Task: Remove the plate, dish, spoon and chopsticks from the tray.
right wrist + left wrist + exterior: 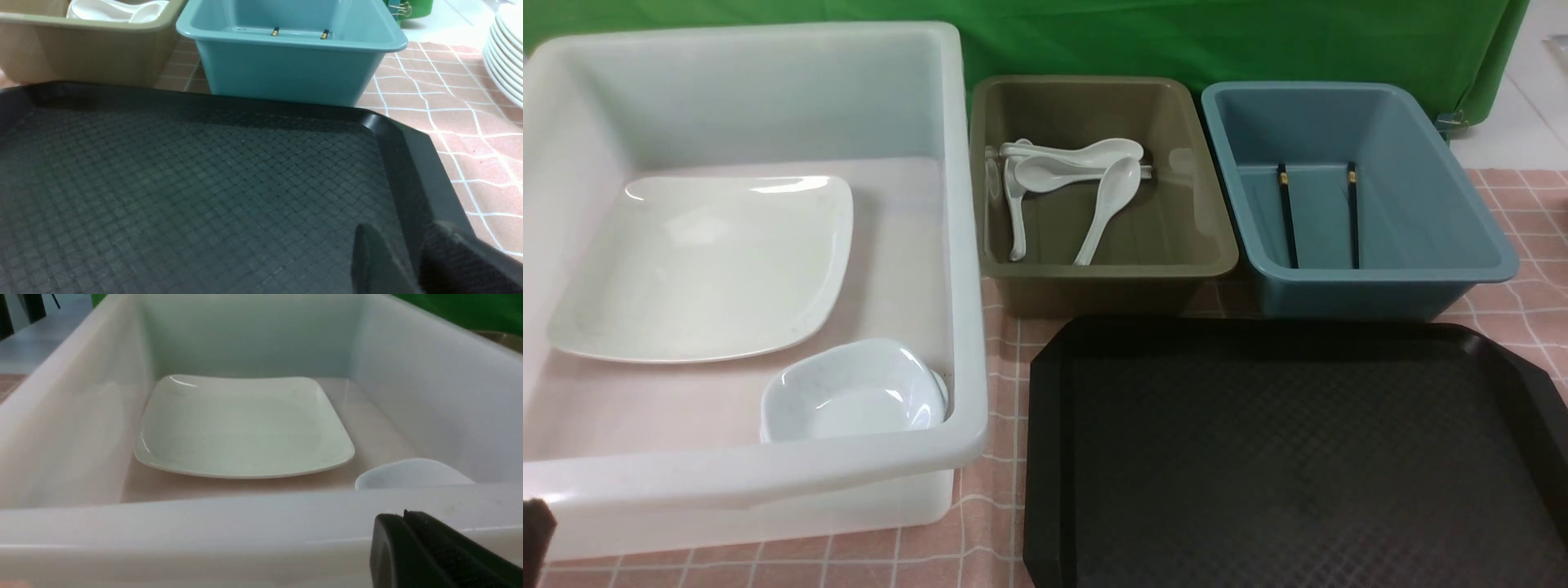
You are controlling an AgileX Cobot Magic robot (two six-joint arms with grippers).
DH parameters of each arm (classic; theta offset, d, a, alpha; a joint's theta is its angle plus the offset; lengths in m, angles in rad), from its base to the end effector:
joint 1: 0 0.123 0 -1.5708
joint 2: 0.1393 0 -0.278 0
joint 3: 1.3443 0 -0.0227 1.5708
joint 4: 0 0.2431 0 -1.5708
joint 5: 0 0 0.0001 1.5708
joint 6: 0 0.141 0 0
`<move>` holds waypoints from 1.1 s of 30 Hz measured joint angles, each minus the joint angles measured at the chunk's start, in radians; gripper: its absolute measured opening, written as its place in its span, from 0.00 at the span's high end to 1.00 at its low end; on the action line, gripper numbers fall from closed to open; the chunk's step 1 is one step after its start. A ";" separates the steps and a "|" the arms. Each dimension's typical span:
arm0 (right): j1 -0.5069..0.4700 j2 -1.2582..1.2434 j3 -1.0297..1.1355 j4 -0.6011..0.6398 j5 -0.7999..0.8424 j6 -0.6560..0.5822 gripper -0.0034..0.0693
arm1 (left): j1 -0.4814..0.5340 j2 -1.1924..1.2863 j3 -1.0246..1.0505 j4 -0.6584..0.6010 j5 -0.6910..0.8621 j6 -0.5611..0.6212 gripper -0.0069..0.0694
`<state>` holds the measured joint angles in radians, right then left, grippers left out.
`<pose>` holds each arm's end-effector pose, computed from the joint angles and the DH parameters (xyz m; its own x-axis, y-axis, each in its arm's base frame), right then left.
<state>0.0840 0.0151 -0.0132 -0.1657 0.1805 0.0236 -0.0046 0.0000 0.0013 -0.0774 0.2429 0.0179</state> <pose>0.1059 0.0047 0.1959 -0.0839 -0.1465 -0.9857 -0.0668 0.9877 -0.1411 0.1042 -0.0031 0.1830 -0.1567 -0.0565 -0.9860 0.0140 0.9981 -0.0594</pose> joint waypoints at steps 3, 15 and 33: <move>0.000 0.000 0.000 0.000 0.000 0.000 0.62 | -0.035 0.000 0.004 0.000 -0.002 0.000 0.91; 0.000 0.000 0.000 0.000 0.000 0.000 0.62 | -0.048 0.000 0.005 0.000 -0.004 -0.003 0.91; 0.000 0.000 0.000 0.000 0.000 0.000 0.62 | -0.048 0.000 0.005 0.001 -0.005 -0.003 0.91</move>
